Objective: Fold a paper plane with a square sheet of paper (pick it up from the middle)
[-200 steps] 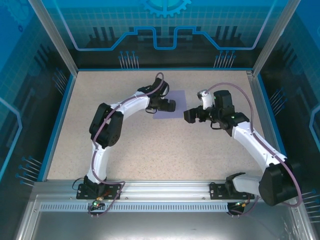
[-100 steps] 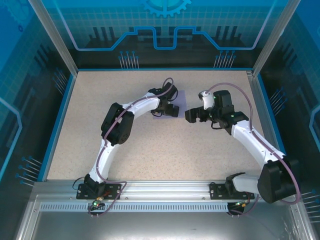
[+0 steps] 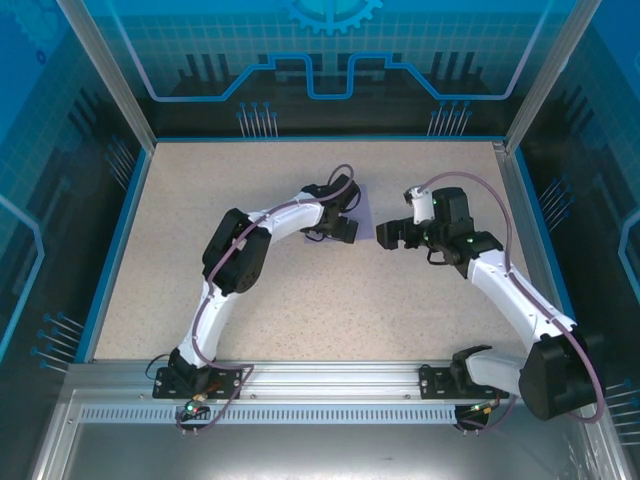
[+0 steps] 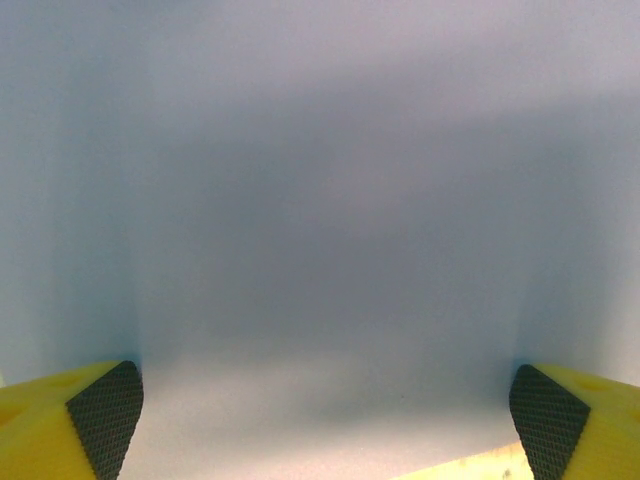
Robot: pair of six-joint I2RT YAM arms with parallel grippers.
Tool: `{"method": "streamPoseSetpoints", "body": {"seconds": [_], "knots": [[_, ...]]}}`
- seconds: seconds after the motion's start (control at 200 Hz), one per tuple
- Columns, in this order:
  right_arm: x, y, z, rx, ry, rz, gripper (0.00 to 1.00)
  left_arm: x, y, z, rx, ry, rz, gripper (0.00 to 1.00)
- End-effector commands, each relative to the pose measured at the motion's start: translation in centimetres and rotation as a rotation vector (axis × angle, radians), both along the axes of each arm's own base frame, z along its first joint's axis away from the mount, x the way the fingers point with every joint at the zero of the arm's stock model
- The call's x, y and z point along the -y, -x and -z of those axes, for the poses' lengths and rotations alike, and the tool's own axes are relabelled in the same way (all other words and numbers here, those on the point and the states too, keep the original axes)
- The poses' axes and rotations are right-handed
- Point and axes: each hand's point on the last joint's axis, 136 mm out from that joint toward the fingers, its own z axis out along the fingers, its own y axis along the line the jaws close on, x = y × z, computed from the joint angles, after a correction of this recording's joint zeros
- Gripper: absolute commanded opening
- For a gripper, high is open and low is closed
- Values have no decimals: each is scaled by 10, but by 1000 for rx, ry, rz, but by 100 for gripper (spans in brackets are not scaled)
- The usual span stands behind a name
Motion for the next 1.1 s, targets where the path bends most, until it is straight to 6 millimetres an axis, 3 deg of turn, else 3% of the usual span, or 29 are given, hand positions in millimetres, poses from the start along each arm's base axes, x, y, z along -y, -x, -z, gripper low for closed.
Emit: {"method": "streamPoseSetpoints", "body": {"seconds": [0.0,0.34,0.65,0.825,0.935,1.095], "knots": [[10,3,0,-3,-2,35,99,-12,49,18,-119,-81,37,99],[13,18,5,-78,-18,18,99,-8,127,18,-180,-34,35,98],[8,48,19,-192,-45,-3,99,20,182,-2,-202,57,3,98],[7,65,28,-230,-50,1,99,27,193,-20,-188,116,-19,99],[5,70,32,-239,-35,5,99,16,189,-34,-148,100,-11,99],[-15,73,34,-255,-19,-21,99,-1,183,-51,-121,119,-5,99]]}}
